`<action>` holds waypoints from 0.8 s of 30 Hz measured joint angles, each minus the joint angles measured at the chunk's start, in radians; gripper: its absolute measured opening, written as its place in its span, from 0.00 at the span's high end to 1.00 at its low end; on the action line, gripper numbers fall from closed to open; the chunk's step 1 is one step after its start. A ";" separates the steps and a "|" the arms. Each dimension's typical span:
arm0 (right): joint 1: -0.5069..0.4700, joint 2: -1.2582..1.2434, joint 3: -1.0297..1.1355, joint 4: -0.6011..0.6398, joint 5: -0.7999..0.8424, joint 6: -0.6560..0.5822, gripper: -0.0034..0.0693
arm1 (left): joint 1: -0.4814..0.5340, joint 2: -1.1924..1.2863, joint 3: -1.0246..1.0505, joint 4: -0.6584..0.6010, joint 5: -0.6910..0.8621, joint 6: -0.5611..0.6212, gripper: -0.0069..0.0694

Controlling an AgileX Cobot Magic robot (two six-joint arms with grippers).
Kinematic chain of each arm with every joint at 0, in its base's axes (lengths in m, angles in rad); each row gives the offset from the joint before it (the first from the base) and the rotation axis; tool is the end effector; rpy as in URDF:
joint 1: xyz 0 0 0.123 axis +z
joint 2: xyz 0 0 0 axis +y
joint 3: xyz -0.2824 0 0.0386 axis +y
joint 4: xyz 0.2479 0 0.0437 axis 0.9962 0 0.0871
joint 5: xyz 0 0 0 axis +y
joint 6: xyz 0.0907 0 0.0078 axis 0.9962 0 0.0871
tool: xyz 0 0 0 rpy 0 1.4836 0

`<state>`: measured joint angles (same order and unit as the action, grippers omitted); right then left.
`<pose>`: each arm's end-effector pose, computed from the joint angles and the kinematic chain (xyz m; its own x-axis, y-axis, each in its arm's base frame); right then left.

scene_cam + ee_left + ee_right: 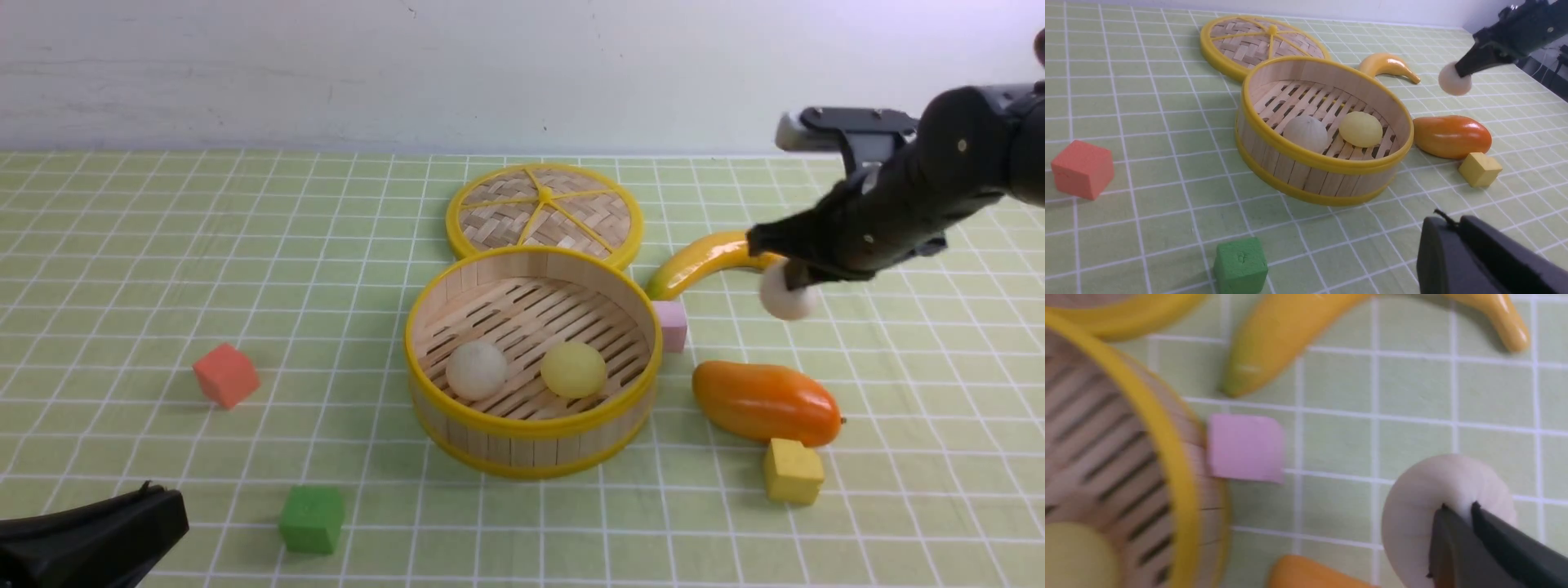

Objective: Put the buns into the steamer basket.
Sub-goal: Use the right arm to put the steamed stuffed bun into the steamer

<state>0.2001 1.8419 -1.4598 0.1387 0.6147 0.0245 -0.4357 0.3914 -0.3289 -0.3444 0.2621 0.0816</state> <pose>0.4054 0.0896 0.2614 -0.7973 -0.0217 -0.6031 -0.1380 0.9794 0.1471 0.0802 -0.0462 0.2744 -0.3179 -0.1259 -0.9397 0.4322 0.8629 -0.2618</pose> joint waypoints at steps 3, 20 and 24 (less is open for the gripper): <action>0.099 -0.004 -0.044 0.137 -0.038 -0.110 0.95 | 0.000 0.000 0.000 0.000 0.000 0.000 0.86; 0.288 0.319 -0.184 0.301 -0.277 -0.233 0.64 | 0.000 0.000 0.000 0.000 -0.003 0.000 0.84; 0.288 0.260 -0.185 0.296 -0.224 -0.233 0.37 | 0.000 0.000 0.000 0.000 -0.003 0.000 0.83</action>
<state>0.4885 2.1024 -1.6447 0.4350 0.3909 -0.2090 -0.4357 0.3914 -0.3289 -0.3444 0.2592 0.0816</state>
